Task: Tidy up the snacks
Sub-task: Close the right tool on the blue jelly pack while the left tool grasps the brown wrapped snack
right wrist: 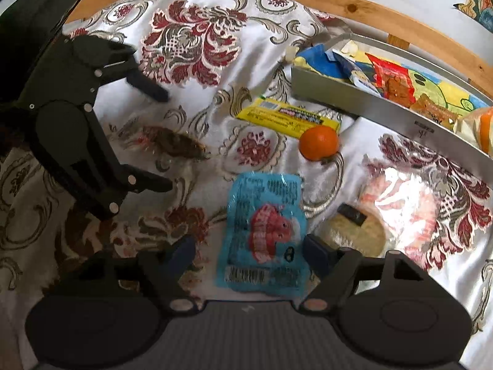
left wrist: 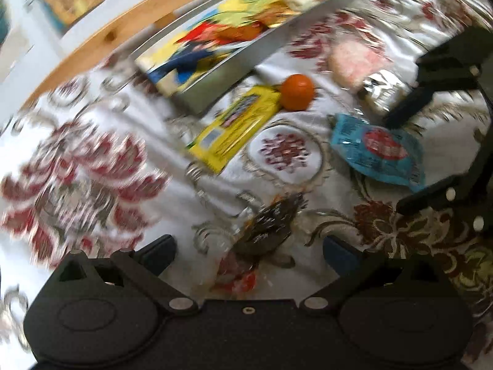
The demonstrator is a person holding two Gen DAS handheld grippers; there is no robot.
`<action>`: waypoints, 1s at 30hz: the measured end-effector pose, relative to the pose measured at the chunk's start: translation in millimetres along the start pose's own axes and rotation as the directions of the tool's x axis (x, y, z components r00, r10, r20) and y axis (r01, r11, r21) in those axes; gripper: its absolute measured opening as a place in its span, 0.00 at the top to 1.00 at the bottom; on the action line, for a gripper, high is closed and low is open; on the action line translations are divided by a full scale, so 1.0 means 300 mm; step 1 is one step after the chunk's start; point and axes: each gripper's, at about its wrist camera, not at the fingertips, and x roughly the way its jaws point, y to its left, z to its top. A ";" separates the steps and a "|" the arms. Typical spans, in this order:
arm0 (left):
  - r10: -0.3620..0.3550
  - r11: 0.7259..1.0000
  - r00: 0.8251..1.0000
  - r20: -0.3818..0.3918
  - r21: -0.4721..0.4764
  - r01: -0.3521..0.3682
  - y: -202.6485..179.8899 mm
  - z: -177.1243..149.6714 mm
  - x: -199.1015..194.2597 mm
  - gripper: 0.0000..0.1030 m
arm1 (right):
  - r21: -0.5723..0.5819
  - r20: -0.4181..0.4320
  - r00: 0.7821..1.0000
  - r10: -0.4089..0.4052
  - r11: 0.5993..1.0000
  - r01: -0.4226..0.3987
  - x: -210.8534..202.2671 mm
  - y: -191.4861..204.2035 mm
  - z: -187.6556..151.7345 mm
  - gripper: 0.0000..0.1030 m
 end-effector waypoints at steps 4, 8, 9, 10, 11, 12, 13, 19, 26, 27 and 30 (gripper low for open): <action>-0.032 0.997 0.999 0.008 0.068 0.032 -0.016 0.000 0.015 0.04 | 0.018 -0.002 1.000 -0.002 1.000 0.002 0.005 -0.010 -0.008 0.22; -0.055 0.998 0.998 -0.002 0.028 0.055 0.010 -0.004 0.004 0.08 | 0.016 0.004 1.000 -0.011 1.000 0.011 0.018 -0.006 -0.011 0.21; -0.055 0.998 0.998 -0.005 0.024 0.055 0.014 -0.006 0.001 0.10 | 0.015 0.004 1.000 -0.015 1.000 0.015 0.022 -0.003 -0.012 0.21; -0.055 0.998 0.998 -0.009 0.021 0.056 0.014 -0.010 0.000 0.14 | 0.013 0.004 1.000 -0.021 1.000 0.021 0.025 0.000 -0.012 0.20; -0.058 0.998 0.998 -0.010 0.015 0.058 0.012 -0.012 0.000 0.16 | 0.013 0.004 1.000 -0.027 1.000 0.027 0.026 0.005 -0.012 0.20; -0.065 0.998 0.998 -0.013 0.005 0.065 0.009 -0.012 -0.001 0.18 | 0.018 0.002 0.999 -0.034 0.999 0.034 0.027 0.010 -0.012 0.19; -0.072 0.997 0.997 -0.018 -0.002 0.072 0.009 -0.013 -0.002 0.21 | 0.021 0.001 0.999 -0.037 0.999 0.037 0.028 0.013 -0.010 0.19; -0.120 0.992 0.992 -0.049 -0.037 0.118 0.001 -0.002 -0.011 0.48 | 0.056 -0.011 0.999 -0.031 0.998 0.031 0.026 0.002 -0.010 0.23; -0.111 0.982 0.988 -0.104 -0.166 0.093 -0.019 0.021 -0.004 0.50 | 0.068 -0.010 0.999 -0.052 0.996 0.052 0.018 -0.010 -0.015 0.35; -0.108 0.976 0.987 -0.115 -0.202 0.084 -0.021 0.027 -0.002 0.50 | 0.065 -0.009 0.999 -0.054 0.996 0.054 0.018 -0.009 -0.016 0.35; -0.108 0.952 0.985 -0.137 -0.301 0.062 -0.021 0.037 -0.001 0.50 | 0.057 -0.003 0.998 -0.060 0.997 0.060 0.014 -0.002 -0.020 0.35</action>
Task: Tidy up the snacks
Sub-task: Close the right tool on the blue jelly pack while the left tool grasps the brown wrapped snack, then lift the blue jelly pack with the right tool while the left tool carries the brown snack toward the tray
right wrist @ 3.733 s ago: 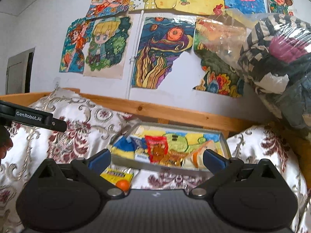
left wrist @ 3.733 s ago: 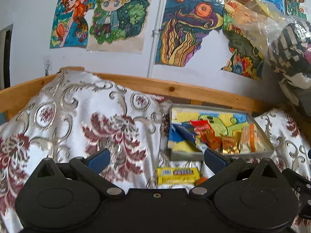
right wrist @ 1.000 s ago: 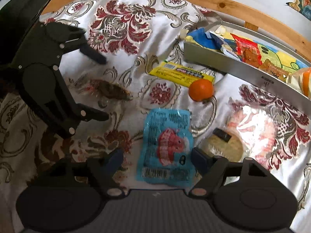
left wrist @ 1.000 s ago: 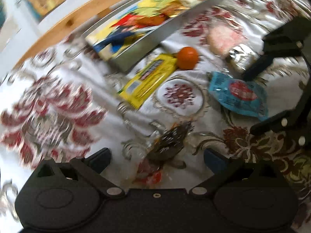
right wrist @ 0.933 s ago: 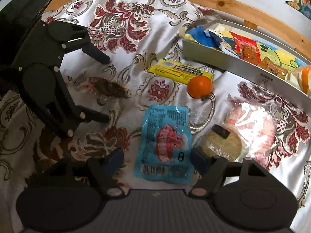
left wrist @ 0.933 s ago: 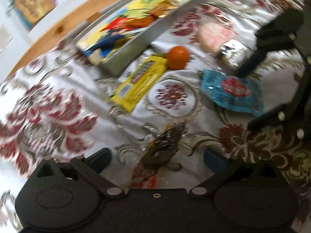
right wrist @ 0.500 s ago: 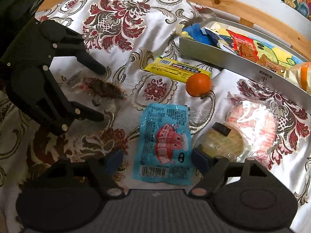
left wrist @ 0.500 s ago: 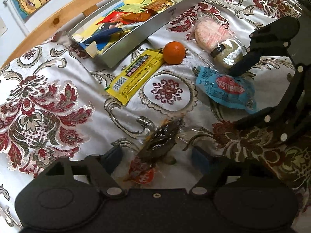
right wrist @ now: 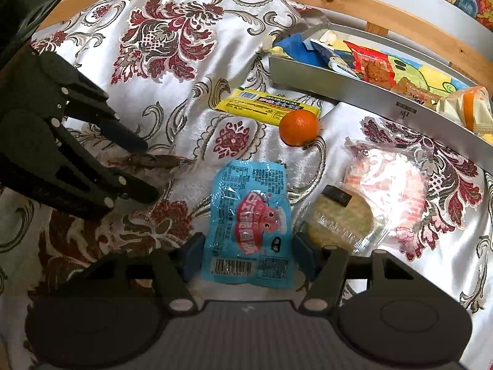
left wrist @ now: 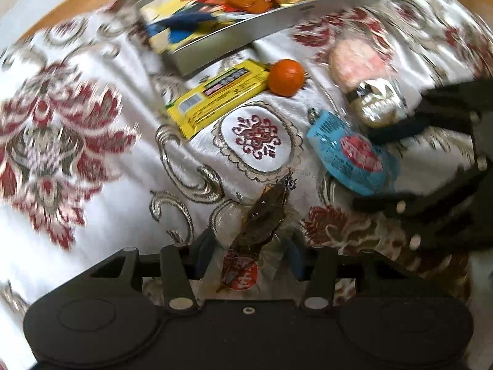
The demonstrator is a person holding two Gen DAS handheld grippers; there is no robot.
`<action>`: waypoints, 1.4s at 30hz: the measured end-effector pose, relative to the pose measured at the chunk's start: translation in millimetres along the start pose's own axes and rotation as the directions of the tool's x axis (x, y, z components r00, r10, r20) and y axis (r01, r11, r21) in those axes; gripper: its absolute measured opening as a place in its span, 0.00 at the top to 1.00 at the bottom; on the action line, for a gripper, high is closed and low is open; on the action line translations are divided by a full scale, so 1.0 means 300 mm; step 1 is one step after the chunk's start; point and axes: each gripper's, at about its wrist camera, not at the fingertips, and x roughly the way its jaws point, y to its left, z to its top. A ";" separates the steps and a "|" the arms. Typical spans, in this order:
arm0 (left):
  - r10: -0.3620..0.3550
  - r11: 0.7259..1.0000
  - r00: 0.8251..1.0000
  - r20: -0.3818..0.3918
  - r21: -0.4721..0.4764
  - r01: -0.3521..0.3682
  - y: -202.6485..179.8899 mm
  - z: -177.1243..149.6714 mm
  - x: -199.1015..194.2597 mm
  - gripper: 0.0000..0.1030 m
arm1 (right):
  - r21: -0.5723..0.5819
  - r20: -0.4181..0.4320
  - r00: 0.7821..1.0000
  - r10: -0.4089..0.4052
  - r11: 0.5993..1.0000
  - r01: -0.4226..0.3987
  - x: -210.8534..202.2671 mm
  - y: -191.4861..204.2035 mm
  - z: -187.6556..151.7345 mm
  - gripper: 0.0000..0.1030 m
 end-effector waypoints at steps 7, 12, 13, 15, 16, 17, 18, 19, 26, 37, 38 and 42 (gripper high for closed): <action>-0.074 0.956 0.997 -0.006 -0.286 0.069 0.041 -0.005 -0.021 0.52 | -0.038 0.012 1.000 -0.006 0.999 0.007 -0.024 0.019 -0.011 0.42; -0.084 0.910 0.996 0.003 -0.408 0.078 0.027 -0.023 -0.022 0.53 | -0.069 0.022 1.000 -0.016 0.997 0.018 -0.030 0.036 -0.015 0.43; -0.079 0.906 0.997 0.005 -0.416 0.074 0.021 -0.028 -0.024 0.53 | -0.061 0.024 1.000 -0.012 0.998 0.014 -0.028 0.030 -0.016 0.41; -0.073 0.901 0.997 0.010 -0.428 0.070 0.021 -0.029 -0.023 0.53 | -0.031 0.029 1.000 -0.007 0.999 0.008 -0.023 0.011 -0.019 0.35; -0.075 0.896 0.997 0.014 -0.439 0.073 0.026 -0.030 -0.023 0.53 | -0.016 0.030 1.000 -0.002 1.000 0.002 -0.019 -0.001 -0.021 0.32; -0.078 0.891 0.997 0.017 -0.447 0.077 0.032 -0.027 -0.019 0.53 | 0.000 0.030 1.000 0.004 1.000 -0.004 -0.014 -0.011 -0.023 0.28; -0.081 0.886 0.996 0.021 -0.457 0.082 0.037 -0.027 -0.017 0.53 | 0.027 0.026 1.000 0.014 1.000 -0.014 -0.005 -0.025 -0.025 0.27; -0.085 0.879 0.996 0.026 -0.468 0.087 0.041 -0.028 -0.016 0.53 | 0.052 0.022 0.999 0.025 0.998 -0.026 0.003 -0.037 -0.027 0.26; -0.104 0.862 0.994 0.046 -0.494 0.113 0.049 -0.035 -0.025 0.55 | 0.080 0.034 0.999 0.040 0.996 -0.043 0.009 -0.037 -0.028 0.38; -0.133 0.870 0.985 0.108 -0.464 0.168 0.037 -0.027 -0.050 0.61 | -0.127 0.078 0.992 -0.101 0.986 0.111 -0.022 0.065 -0.033 0.40; -0.128 0.871 0.985 0.115 -0.463 0.167 0.038 -0.027 -0.053 0.61 | -0.150 0.085 0.990 -0.111 0.981 0.123 -0.022 0.074 -0.036 0.40; -0.117 0.874 0.981 0.154 -0.454 0.175 0.037 -0.024 -0.068 0.62 | -0.210 0.112 0.983 -0.142 0.964 0.163 -0.023 0.103 -0.044 0.40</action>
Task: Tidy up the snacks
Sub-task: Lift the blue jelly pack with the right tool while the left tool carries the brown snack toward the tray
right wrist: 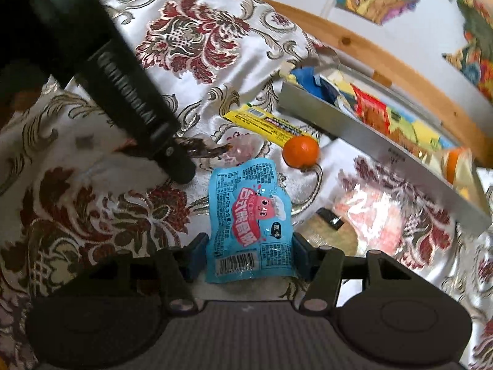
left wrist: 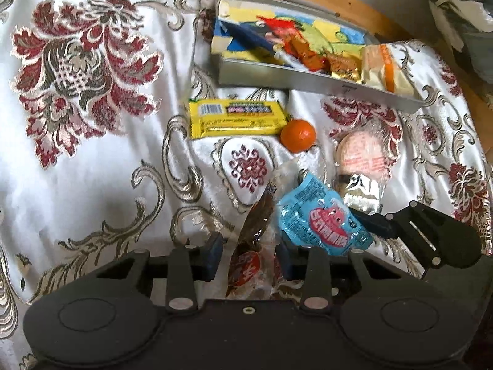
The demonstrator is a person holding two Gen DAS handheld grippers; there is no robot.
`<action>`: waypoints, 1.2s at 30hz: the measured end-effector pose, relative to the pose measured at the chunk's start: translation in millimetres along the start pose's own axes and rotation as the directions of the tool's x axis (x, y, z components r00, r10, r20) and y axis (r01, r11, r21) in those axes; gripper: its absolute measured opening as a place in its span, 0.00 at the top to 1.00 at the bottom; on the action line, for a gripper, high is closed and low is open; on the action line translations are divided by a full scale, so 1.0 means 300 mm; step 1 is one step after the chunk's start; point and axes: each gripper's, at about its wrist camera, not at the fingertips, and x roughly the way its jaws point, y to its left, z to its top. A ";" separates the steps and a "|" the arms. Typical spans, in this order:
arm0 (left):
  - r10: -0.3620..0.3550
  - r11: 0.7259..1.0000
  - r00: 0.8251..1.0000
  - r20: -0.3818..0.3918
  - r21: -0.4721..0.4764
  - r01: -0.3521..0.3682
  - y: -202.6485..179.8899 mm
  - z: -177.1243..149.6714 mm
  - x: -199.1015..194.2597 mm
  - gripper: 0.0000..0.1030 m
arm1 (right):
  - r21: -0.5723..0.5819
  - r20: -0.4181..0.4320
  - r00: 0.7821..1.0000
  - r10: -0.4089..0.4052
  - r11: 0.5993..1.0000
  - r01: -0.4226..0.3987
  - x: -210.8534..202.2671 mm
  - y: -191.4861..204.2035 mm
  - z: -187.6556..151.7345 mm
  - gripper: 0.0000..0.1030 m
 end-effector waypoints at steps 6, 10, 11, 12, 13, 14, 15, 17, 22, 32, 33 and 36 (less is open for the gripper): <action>0.022 0.999 1.000 0.015 0.024 -0.023 -0.009 0.000 -0.004 0.63 | -0.063 0.017 0.998 -0.054 0.996 0.055 -0.002 0.018 -0.003 0.40; 0.030 0.999 0.998 0.050 0.009 -0.031 0.003 0.009 -0.020 0.64 | -0.096 0.037 0.996 -0.084 0.992 0.088 -0.012 0.027 -0.007 0.40; 0.026 1.000 0.998 0.059 0.001 -0.026 0.007 0.009 -0.025 0.64 | -0.096 0.040 0.995 -0.087 0.991 0.091 -0.014 0.027 -0.007 0.40; 0.019 1.000 0.997 0.068 -0.007 -0.018 0.010 0.011 -0.030 0.85 | -0.097 0.043 0.995 -0.091 0.991 0.094 -0.014 0.027 -0.008 0.40; 0.015 1.000 0.998 0.069 -0.010 -0.014 0.011 0.015 -0.030 0.87 | -0.099 0.044 0.995 -0.093 0.990 0.097 -0.013 0.025 -0.007 0.40; 0.008 1.000 0.997 0.071 -0.023 -0.007 0.015 0.016 -0.032 0.87 | -0.098 0.045 0.994 -0.095 0.990 0.099 -0.013 0.024 -0.008 0.40; 0.008 1.000 0.998 0.065 -0.028 -0.006 0.016 0.016 -0.030 0.87 | -0.098 0.046 0.994 -0.095 0.990 0.100 -0.015 0.023 -0.009 0.40; 0.015 0.999 0.999 0.040 -0.031 -0.014 0.018 0.012 -0.017 0.87 | -0.095 0.041 0.995 -0.093 0.991 0.096 -0.013 0.021 -0.009 0.40; 0.020 0.999 1.000 -0.002 -0.030 -0.020 0.019 0.005 0.009 0.87 | -0.100 0.045 0.995 -0.090 0.990 0.094 -0.012 0.019 -0.007 0.40; 0.043 0.999 0.998 0.038 -0.009 -0.043 0.011 0.001 0.001 0.88 | -0.108 0.090 0.989 -0.116 0.986 0.126 -0.032 0.016 0.000 0.40; 0.036 0.999 0.997 0.062 -0.016 -0.035 0.011 0.004 -0.011 0.88 | -0.106 0.098 0.988 -0.122 0.986 0.132 -0.036 0.012 0.003 0.40; 0.017 1.000 0.993 0.117 -0.023 -0.015 0.006 0.009 -0.037 0.88 | -0.086 0.116 0.984 -0.136 0.986 0.146 -0.050 -0.005 0.014 0.40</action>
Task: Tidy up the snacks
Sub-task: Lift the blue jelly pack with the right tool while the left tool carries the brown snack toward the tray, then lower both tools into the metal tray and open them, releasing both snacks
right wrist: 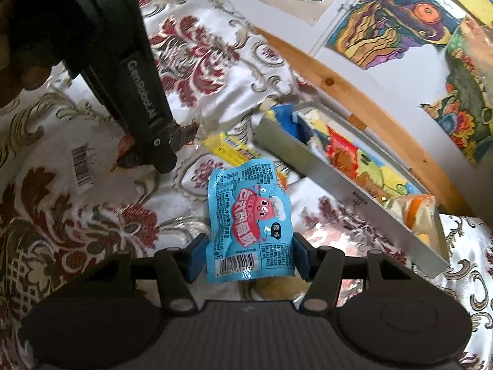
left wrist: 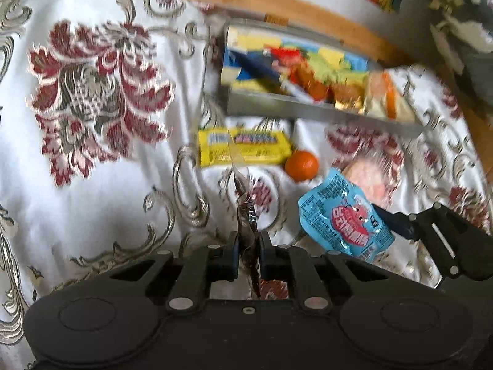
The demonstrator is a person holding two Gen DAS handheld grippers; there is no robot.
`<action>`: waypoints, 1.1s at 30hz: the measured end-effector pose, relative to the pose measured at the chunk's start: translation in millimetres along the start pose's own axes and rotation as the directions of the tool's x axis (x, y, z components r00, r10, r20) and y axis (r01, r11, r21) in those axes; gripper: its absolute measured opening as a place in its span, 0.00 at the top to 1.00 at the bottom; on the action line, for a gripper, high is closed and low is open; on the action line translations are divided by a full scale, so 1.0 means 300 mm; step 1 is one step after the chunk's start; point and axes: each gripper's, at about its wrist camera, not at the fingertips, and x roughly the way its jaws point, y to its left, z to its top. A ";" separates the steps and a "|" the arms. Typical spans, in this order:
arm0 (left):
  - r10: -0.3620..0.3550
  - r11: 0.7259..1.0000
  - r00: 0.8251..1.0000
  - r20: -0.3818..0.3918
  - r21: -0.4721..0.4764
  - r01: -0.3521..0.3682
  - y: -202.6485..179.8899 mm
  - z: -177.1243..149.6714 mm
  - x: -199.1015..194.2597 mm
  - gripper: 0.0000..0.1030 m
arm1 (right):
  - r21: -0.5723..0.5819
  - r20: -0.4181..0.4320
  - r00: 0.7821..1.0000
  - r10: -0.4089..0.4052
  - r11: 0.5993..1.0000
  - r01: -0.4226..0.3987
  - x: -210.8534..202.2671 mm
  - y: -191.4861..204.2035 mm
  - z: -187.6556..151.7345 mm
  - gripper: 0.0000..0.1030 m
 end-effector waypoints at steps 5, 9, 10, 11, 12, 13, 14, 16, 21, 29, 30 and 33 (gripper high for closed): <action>-0.026 1.000 0.993 0.115 0.003 0.026 -0.021 0.027 -0.051 0.88 | 0.040 0.034 0.999 -0.041 0.998 0.040 -0.022 -0.054 0.028 0.40; -0.028 1.000 0.978 0.207 0.003 0.028 -0.048 0.081 -0.069 0.88 | 0.106 0.054 0.996 -0.072 0.992 0.066 -0.031 -0.116 0.049 0.40; -0.022 1.000 0.973 0.230 -0.002 0.024 -0.053 0.101 -0.068 0.88 | 0.114 0.058 0.995 -0.083 0.991 0.076 -0.030 -0.129 0.053 0.40; -0.019 1.000 0.968 0.248 -0.002 0.020 -0.059 0.123 -0.065 0.88 | 0.121 0.061 0.994 -0.092 0.989 0.084 -0.027 -0.141 0.055 0.40; -0.013 1.000 0.961 0.275 -0.002 0.014 -0.065 0.150 -0.060 0.88 | 0.129 0.066 0.993 -0.102 0.987 0.092 -0.024 -0.157 0.061 0.40; -0.010 1.000 0.955 0.295 -0.001 0.011 -0.070 0.174 -0.053 0.88 | 0.136 0.074 0.991 -0.113 0.985 0.102 -0.021 -0.172 0.067 0.40; -0.012 1.000 0.949 0.316 0.002 0.012 -0.076 0.199 -0.048 0.88 | 0.140 0.081 0.989 -0.125 0.984 0.113 -0.015 -0.187 0.074 0.40; -0.017 1.000 0.934 0.356 0.001 0.018 -0.083 0.250 -0.035 0.88 | 0.152 0.094 0.985 -0.146 0.980 0.131 0.004 -0.224 0.093 0.40; -0.030 1.000 0.908 0.419 0.011 0.028 -0.102 0.357 0.023 0.88 | 0.229 0.111 0.973 -0.203 0.958 0.174 0.088 -0.332 0.146 0.40; -0.037 0.999 0.889 0.456 -0.018 0.051 -0.058 0.453 0.147 0.88 | 0.328 0.121 0.962 -0.245 0.924 0.194 0.244 -0.419 0.203 0.40; -0.041 0.998 0.887 0.460 -0.019 0.056 -0.048 0.458 0.160 0.88 | 0.338 0.118 0.962 -0.245 0.921 0.193 0.259 -0.421 0.206 0.40; -0.042 0.998 0.886 0.463 -0.028 0.062 -0.020 0.473 0.189 0.88 | 0.355 0.110 0.964 -0.240 0.916 0.188 0.304 -0.428 0.214 0.40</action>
